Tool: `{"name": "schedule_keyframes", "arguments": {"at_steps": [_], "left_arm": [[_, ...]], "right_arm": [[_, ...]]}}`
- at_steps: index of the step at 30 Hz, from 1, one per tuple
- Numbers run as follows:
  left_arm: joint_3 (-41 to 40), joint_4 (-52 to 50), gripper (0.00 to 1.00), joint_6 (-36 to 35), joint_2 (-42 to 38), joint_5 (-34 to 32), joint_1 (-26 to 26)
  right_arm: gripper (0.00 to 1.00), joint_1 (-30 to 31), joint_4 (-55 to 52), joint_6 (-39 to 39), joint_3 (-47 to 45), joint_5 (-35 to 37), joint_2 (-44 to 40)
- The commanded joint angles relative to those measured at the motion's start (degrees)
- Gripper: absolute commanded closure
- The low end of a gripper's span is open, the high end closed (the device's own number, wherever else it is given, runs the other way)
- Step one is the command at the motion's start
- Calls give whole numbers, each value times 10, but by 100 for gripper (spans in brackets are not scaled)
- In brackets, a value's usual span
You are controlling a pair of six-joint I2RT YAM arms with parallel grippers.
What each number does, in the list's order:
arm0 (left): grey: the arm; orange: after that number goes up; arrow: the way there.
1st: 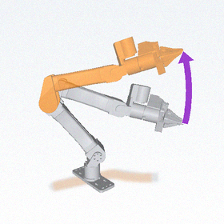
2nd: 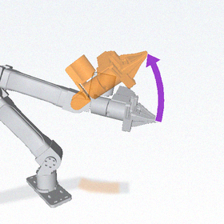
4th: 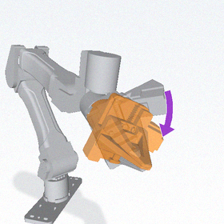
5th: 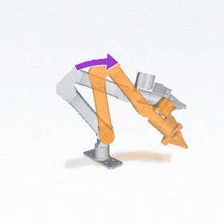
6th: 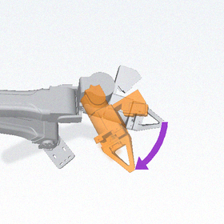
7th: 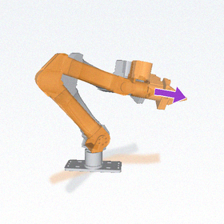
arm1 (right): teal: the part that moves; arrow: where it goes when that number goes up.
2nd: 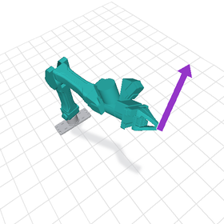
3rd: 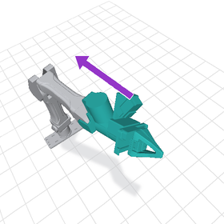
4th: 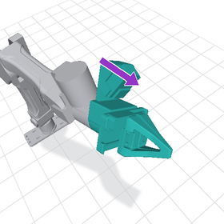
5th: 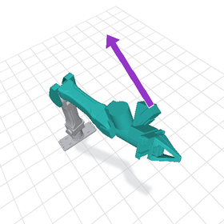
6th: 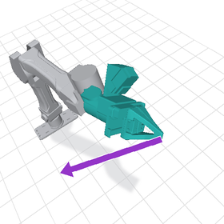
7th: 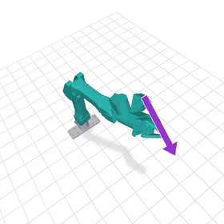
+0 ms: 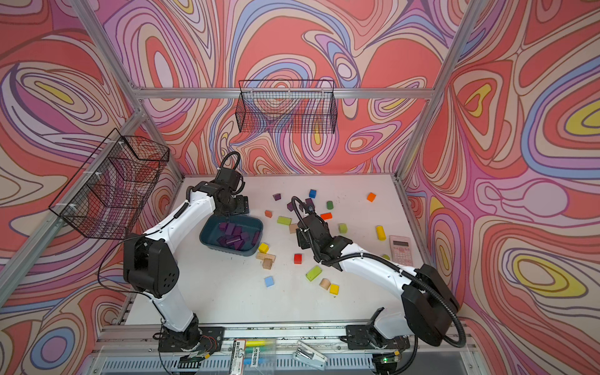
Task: Pick purple bricks into the storage bin
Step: Pick up the building block from the center of the board.
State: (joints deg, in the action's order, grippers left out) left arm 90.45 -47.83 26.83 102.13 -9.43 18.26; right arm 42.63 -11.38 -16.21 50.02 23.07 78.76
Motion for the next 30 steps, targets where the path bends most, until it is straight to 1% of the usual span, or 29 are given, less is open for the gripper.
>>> {"name": "schedule_keyframes", "arguments": {"at_steps": [1, 4, 11, 17, 25, 30], "left_arm": [[20, -39, 15, 38, 16, -26, 19], [36, -52, 15, 60, 30, -37, 33], [70, -73, 16, 91, 56, -51, 50], [88, -59, 16, 132, 70, -33, 56], [111, -37, 17, 184, 97, -7, 62], [126, -13, 19, 208, 120, -8, 72]], "right_arm": [[26, -3, 72, 38, -36, 10, -20], [27, -3, 118, 51, -79, 16, -35], [27, -5, 212, 79, -168, 7, -81], [26, -10, 257, 80, -191, -1, -79], [26, -22, 323, 57, -234, -24, -71], [26, -35, 356, 50, -258, -44, -70]]}}
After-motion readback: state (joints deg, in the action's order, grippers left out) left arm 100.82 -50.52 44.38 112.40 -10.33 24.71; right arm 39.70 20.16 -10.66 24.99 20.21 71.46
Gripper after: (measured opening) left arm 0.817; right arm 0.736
